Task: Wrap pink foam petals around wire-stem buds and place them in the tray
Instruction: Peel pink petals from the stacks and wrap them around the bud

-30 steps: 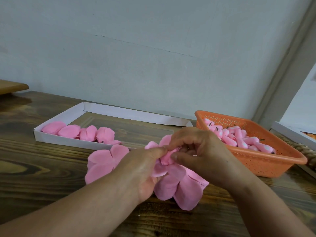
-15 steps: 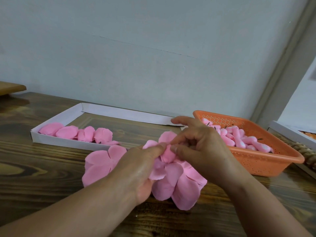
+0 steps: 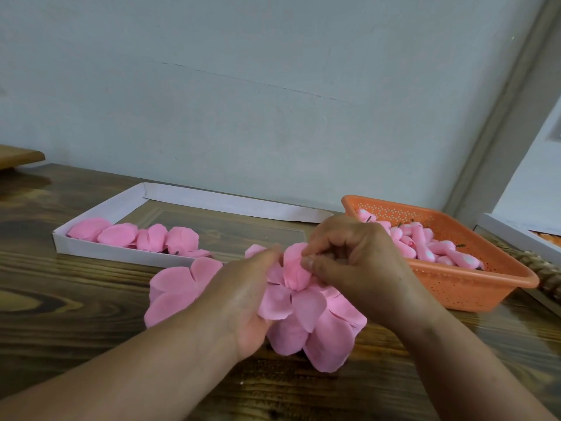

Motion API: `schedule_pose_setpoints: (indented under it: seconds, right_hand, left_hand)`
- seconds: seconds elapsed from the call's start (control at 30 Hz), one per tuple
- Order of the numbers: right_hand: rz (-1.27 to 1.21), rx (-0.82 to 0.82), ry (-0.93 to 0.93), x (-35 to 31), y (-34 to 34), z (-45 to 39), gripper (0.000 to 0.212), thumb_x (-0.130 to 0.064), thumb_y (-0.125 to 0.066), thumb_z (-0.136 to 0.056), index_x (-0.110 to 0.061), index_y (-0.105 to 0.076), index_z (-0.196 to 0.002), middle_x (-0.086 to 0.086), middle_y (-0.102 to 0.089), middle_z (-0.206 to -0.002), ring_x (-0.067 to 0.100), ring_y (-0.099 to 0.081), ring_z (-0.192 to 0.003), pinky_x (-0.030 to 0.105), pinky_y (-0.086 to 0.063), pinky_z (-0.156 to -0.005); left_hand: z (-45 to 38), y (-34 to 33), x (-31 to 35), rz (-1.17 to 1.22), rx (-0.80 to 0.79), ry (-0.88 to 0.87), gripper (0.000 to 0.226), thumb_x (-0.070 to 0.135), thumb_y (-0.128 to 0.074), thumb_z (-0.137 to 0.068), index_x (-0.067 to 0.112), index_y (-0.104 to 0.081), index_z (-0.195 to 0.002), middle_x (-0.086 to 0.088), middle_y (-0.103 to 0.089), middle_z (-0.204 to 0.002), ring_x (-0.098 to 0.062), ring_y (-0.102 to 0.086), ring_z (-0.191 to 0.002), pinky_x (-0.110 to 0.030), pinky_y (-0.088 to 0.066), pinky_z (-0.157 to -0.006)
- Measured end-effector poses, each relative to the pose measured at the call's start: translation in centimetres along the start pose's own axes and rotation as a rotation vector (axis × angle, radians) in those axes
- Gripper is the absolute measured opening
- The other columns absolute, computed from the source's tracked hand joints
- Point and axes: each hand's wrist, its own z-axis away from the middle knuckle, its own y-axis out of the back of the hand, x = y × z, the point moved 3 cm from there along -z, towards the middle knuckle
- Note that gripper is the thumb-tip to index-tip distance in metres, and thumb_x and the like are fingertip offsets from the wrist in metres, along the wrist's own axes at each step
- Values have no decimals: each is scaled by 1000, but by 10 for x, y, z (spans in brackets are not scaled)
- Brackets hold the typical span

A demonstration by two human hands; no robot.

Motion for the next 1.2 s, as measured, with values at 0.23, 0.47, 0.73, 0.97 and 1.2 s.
schedule_pose_setpoints:
  seconds: [0.23,0.47,0.73,0.97,1.2]
  right_hand:
    - [30,-92,70,-2,0,1,12,8,-70,-73,-4,-68,-70,-4,-57,-76,14,-55,-70,27,-44,-64]
    - [68,-73,-63,-1,0,0,29,-1,-69,-75,-26,-70,-62,-19,-59,-94,1,-58,-77,23,-49,-65]
    - [152,-21,-66,0,-4,1,30,-3,-68,-78,-26,-60,-60,-13,-56,-64,1,-51,-58,16,-42,-54]
    - [13,5,-181,11,-1,-1,24,-5,-70,-79,-26,-62,-74,-10,-56,-45,6,-56,-47,29,-53,-55]
    - [73,-70,-102,14,6,-4,11,-12,-73,-77,-22,-70,-72,4,-64,-86,15,-56,-71,21,-43,-60]
  left_hand:
    - [-1,1,1,12,15,89,26,-8,-58,-84,-1,-65,-59,-14,-65,-60,-24,-66,-58,-37,-57,-62]
    - [5,-4,-1,-10,-49,91,14,-9,-57,-84,-3,-64,-73,-14,-68,-62,-19,-66,-50,-29,-54,-44]
    - [-1,-1,-5,-102,-105,58,26,-4,-55,-89,1,-60,-64,-9,-64,-65,-19,-64,-65,-34,-57,-64]
    - [-1,-2,-5,-27,-60,112,7,-1,-63,-84,-3,-68,-80,-15,-72,-73,-20,-69,-59,-31,-58,-54]
    - [-3,2,-6,-51,-23,125,4,0,-68,-78,-2,-69,-82,-15,-73,-77,-20,-69,-60,-28,-58,-52]
